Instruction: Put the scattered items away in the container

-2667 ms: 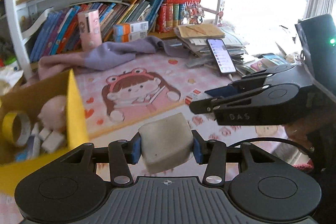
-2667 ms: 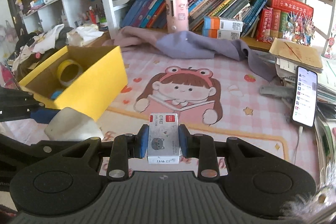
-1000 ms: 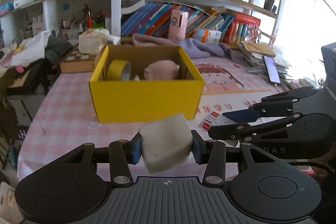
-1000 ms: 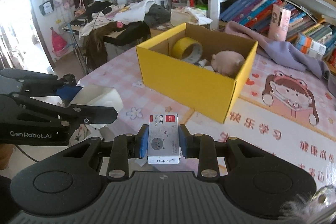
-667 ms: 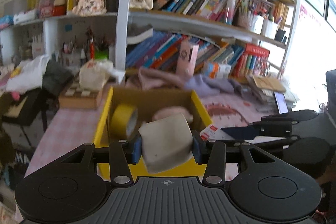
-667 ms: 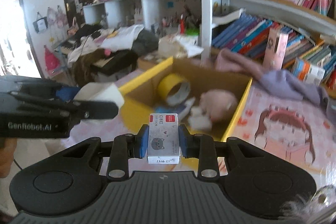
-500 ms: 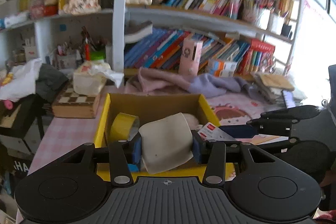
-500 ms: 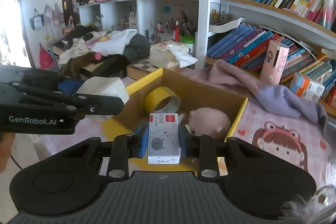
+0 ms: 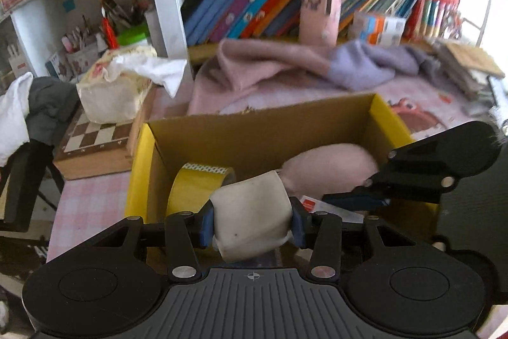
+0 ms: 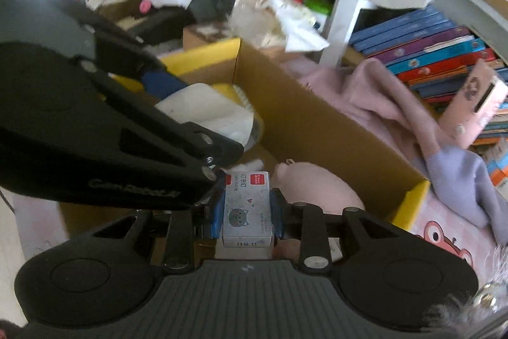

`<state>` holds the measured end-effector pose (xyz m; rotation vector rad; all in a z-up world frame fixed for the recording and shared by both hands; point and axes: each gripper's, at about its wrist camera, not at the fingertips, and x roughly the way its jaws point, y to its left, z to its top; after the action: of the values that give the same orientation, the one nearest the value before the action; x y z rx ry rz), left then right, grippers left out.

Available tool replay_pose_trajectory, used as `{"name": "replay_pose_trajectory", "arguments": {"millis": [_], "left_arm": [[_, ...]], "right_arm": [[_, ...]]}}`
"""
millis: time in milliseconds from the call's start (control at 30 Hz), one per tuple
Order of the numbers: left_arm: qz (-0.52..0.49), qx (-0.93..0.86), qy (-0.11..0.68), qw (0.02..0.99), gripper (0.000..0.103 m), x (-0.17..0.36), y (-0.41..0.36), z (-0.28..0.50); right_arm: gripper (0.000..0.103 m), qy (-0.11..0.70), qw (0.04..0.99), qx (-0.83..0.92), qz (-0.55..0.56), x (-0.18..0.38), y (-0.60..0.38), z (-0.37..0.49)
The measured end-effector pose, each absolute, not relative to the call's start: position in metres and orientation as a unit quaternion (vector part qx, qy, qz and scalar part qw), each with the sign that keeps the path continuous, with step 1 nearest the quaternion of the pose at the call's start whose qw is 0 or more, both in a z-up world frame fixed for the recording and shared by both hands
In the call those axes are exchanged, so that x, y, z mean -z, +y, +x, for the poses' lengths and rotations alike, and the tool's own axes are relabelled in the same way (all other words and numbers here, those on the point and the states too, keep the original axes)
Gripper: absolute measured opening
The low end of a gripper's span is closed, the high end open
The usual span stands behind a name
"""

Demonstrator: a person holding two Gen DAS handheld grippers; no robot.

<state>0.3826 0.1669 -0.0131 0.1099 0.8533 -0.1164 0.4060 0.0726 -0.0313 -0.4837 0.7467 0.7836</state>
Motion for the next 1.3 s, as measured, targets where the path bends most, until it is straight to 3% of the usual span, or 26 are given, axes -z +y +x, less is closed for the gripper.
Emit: {"name": "replay_pose_trajectory", "arguments": {"millis": [167, 233, 300, 367, 533, 833, 1300], "left_arm": [[0.057, 0.041, 0.428, 0.901, 0.052, 0.018, 0.169, 0.396], [0.055, 0.036, 0.420, 0.905, 0.061, 0.015, 0.170, 0.396], [0.052, 0.035, 0.406, 0.912, 0.082, 0.008, 0.170, 0.394], [0.038, 0.038, 0.383, 0.922, 0.086, -0.002, 0.171, 0.385], [0.021, 0.016, 0.343, 0.939, 0.087, -0.022, 0.169, 0.359], [-0.020, 0.012, 0.274, 0.961, 0.090, -0.053, 0.163, 0.304], [0.055, -0.024, 0.253, 0.966, 0.094, -0.055, 0.136, 0.206]], "right_arm": [[0.029, 0.345, 0.835, -0.369, -0.218, 0.030, 0.068, 0.416], [0.031, 0.341, 0.840, -0.370, -0.201, 0.029, 0.062, 0.419], [0.037, 0.331, 0.848, -0.365, -0.194, 0.027, 0.057, 0.419], [0.039, 0.325, 0.854, -0.364, -0.181, 0.024, 0.052, 0.419], [0.044, 0.309, 0.869, -0.358, -0.145, 0.013, 0.035, 0.415], [0.044, 0.253, 0.907, -0.320, -0.102, -0.024, -0.008, 0.387], [0.050, 0.210, 0.952, -0.213, -0.058, -0.034, -0.055, 0.268]]}}
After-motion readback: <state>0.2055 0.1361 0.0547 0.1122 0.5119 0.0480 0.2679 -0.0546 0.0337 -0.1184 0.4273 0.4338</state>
